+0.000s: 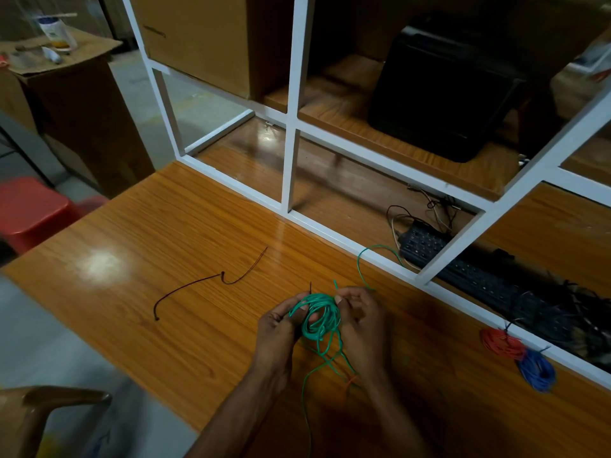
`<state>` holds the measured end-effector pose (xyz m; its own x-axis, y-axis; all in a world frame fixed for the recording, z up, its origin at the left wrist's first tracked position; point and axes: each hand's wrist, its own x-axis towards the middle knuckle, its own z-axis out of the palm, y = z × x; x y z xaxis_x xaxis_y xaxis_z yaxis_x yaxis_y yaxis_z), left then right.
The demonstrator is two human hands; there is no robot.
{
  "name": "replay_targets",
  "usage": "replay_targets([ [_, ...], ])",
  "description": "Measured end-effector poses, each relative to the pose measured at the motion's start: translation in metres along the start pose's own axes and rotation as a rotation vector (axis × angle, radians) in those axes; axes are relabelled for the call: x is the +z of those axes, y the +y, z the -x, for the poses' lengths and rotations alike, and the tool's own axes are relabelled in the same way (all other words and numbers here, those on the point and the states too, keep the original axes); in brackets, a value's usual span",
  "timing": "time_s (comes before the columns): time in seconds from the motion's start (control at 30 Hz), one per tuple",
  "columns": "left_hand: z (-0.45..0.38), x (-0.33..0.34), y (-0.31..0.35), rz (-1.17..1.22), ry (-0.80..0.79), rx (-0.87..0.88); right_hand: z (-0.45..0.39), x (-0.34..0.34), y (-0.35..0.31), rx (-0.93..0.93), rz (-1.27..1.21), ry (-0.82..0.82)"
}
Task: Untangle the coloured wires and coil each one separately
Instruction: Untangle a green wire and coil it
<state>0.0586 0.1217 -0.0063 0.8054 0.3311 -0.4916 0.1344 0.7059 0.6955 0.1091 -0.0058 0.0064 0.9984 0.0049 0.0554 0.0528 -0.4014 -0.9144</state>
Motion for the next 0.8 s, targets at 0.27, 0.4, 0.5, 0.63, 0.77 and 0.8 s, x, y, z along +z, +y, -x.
replay_targets([
  [0.27,0.001,-0.001,0.001,0.01,0.015,-0.004,0.0,-0.002,-0.007,-0.111,-0.014,-0.15],
  [0.4,0.0,-0.003,0.003,0.013,0.017,-0.008,-0.002,-0.009,-0.003,-0.238,0.045,-0.252],
  [0.5,0.002,-0.004,0.003,-0.019,-0.026,0.01,-0.005,-0.011,0.001,-0.264,0.082,-0.278],
  [0.63,0.002,-0.006,0.007,-0.132,-0.168,0.045,-0.011,-0.02,-0.002,-0.234,0.13,-0.246],
  [0.77,0.001,-0.01,0.01,-0.226,-0.229,0.057,-0.013,-0.031,-0.011,-0.103,0.045,-0.277],
  [0.8,0.001,-0.01,0.009,-0.231,-0.233,0.063,-0.014,-0.032,-0.011,-0.12,0.076,-0.288],
])
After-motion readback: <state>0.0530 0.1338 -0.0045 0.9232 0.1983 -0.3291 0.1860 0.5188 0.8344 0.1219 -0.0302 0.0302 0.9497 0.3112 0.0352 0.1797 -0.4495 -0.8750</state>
